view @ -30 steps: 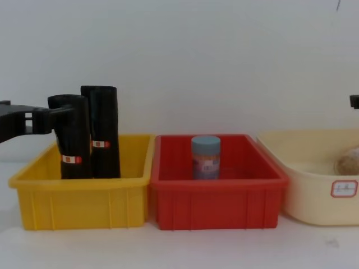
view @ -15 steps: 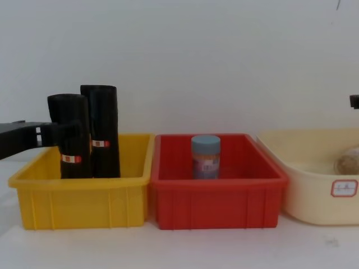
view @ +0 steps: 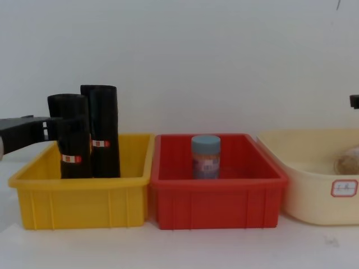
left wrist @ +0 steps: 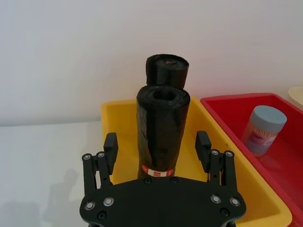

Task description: Pick up the garbage bag with the one hand and transfer it to the other hand.

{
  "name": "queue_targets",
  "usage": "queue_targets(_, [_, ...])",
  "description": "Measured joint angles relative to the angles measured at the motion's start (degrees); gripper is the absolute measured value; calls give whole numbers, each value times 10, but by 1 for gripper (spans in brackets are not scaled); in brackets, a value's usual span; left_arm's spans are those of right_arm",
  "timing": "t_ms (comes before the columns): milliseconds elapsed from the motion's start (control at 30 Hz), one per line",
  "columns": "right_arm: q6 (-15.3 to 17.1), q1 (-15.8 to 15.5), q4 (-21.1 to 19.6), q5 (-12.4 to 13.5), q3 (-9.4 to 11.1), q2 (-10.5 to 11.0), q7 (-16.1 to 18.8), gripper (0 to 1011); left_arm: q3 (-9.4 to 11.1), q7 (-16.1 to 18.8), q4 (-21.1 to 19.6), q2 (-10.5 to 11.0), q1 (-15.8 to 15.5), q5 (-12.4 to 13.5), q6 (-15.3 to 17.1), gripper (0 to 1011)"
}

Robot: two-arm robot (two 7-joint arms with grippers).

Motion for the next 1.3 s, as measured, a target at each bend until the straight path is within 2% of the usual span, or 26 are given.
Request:
queue_targets(567, [0,0,0,0,0,0,0,1001,8,-27,47,-8,-37,14,-18,1001])
queue_targets(1300, [0,0,0,0,0,0,0,1001,12,-24,94,-29,-65,41,-41,1001])
